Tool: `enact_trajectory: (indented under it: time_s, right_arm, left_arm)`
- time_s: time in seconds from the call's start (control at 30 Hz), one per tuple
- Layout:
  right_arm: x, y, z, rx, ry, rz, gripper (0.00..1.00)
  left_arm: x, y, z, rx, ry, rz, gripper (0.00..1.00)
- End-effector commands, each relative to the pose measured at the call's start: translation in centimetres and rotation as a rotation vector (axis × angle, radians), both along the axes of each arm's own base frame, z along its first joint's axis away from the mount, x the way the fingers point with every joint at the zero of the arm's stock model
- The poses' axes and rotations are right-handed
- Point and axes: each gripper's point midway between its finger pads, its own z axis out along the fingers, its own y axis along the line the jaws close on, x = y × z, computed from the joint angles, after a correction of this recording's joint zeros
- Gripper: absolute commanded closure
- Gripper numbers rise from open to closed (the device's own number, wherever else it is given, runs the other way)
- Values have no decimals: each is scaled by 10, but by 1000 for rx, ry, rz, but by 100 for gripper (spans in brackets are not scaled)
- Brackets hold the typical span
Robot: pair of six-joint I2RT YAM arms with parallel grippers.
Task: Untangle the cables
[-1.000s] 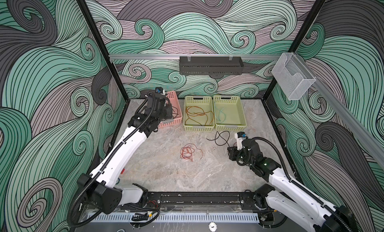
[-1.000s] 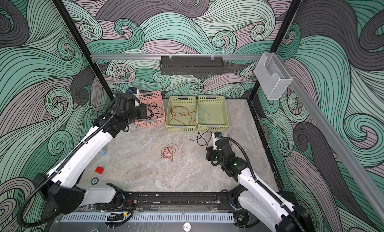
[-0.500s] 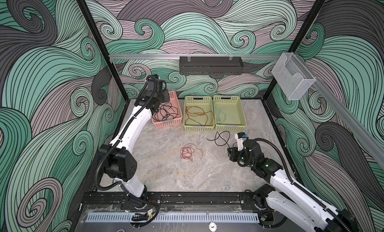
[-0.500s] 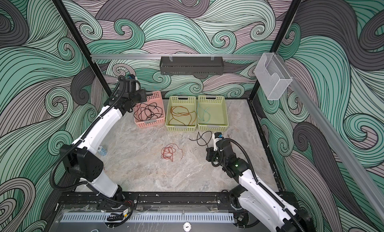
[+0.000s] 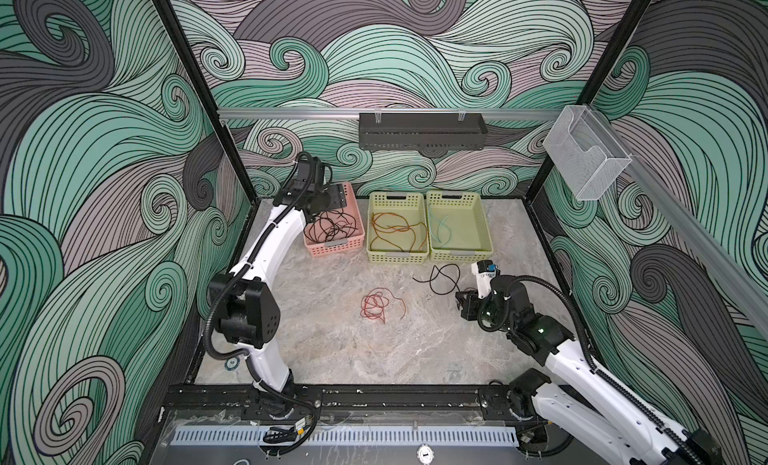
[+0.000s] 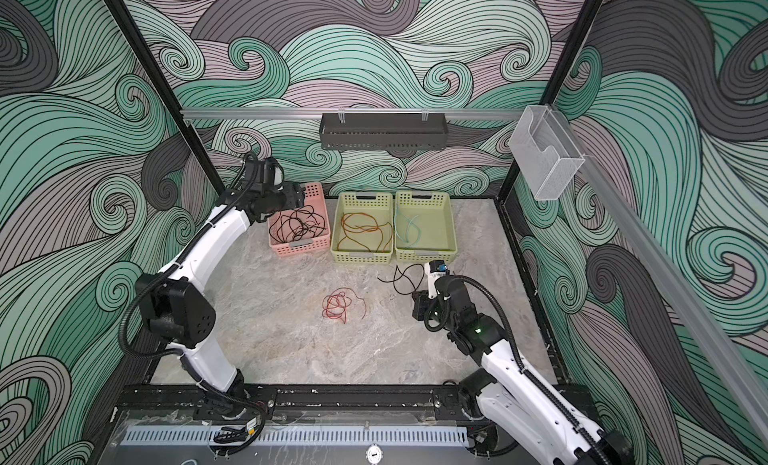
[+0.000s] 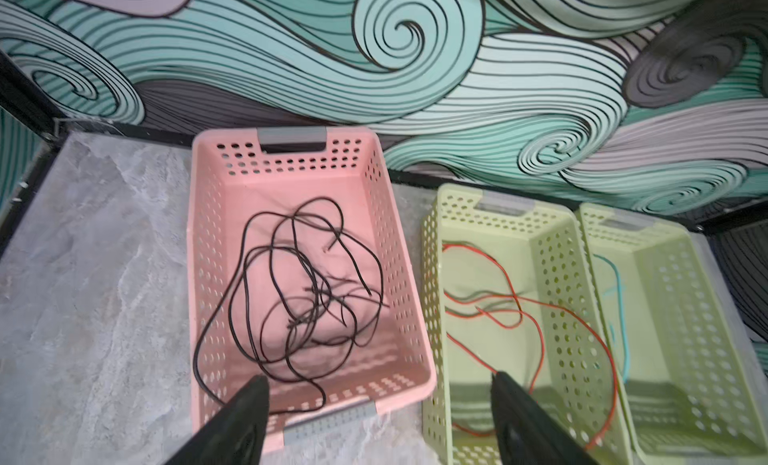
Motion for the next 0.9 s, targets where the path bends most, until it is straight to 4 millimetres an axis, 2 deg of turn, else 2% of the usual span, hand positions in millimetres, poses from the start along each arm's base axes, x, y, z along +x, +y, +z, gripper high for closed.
enact_trajectory:
  time_s: [0.0, 0.1, 0.23, 0.43, 0.63, 0.87]
  right_arm:
    - [1, 6, 26, 14, -48, 32, 100]
    - [0, 10, 36, -5, -51, 52, 100]
    - [0, 19, 54, -32, -80, 87, 100]
    - [-1, 37, 83, -78, -137, 152, 100]
    - [0, 58, 113, -99, -192, 209, 100]
    - [-1, 85, 135, -120, -241, 287, 100]
  left_arm:
    - [-37, -14, 25, -117, -59, -69, 18]
    - [-74, -16, 30, -160, -108, -88, 18]
    - [-117, -10, 18, -187, -122, -85, 18]
    - [-171, -2, 3, -215, -129, -93, 18]
    - [-209, -4, -6, -270, -128, -132, 18]
    - [-241, -8, -5, -317, -170, -197, 18]
